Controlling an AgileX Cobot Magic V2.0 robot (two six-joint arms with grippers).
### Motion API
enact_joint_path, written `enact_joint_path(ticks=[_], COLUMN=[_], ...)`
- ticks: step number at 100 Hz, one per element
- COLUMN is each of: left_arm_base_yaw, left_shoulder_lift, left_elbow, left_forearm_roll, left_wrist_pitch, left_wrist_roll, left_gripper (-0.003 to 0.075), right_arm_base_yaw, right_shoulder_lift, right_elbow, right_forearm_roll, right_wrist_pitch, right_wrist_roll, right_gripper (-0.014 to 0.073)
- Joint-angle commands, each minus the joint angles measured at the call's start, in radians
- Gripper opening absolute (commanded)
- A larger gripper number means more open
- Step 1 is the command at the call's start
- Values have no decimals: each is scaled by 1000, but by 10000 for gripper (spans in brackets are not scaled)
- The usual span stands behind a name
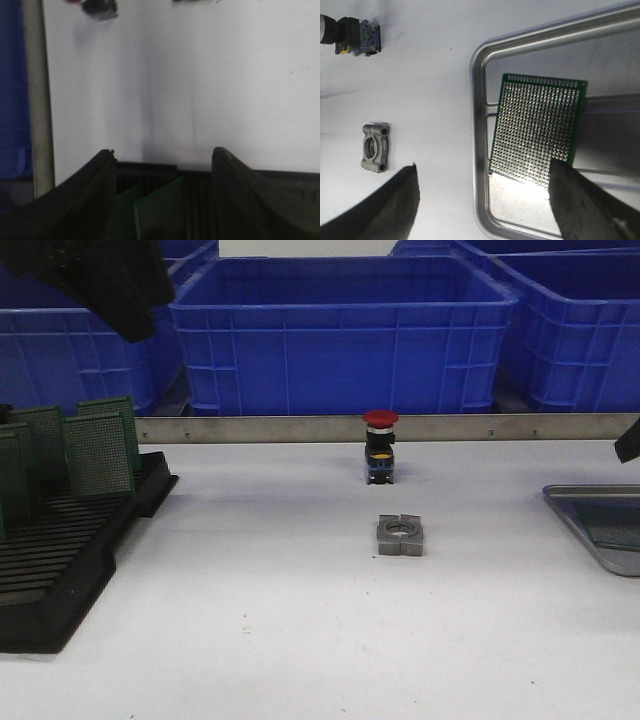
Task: Place circuit board on tray
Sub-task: 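Lower the left gripper onto another green board in the rack and grasp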
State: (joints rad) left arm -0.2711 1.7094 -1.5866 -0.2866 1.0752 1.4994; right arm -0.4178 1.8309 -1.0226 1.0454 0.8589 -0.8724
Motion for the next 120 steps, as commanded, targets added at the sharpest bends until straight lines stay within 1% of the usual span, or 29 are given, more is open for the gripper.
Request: enact_joint_path(ticks=[1,8,19,37,99,106,111,116,120], left_arm_base_yaw=[66,107,161,205,205,205,205,205,205], left_shoulder_lift=[-17,5,48,113,257,260,262,262,262], left_elbow=[-31,-32,-32,-37,-37,-37,-37,-37,-37], left_forearm_roll=[-18,-18,-18,-18,-33,-35,-36,-36,-36], left_wrist_pitch=[-56,-58,-71,-75,-72,-56,-48,-47,-47], left_wrist_roll=[-13,-13,-13,-13,-13,-13,-13,-13,-13], left_gripper=[393,401,435,435,435,422,400,353,290], right_arm_base_yaw=[-7,-7,-7,-7,-7,-7,-7,-7,-7], right_shoulder_lift=[-51,-51,-51,-51,-51,-51,-51,-51,-51], right_elbow=[-23,-23,-23,-23,-23,-23,-23,-23,-23], right_forearm_roll=[40,41,46,46,46,46,46,46,46], right_wrist_pitch=[34,34,35,35,46,49,50,50,50], right_wrist_roll=[-3,-3,-3,-3,-3,-3,-3,-3,-3], right_gripper=[561,561,561,561,561,561,561,561,561])
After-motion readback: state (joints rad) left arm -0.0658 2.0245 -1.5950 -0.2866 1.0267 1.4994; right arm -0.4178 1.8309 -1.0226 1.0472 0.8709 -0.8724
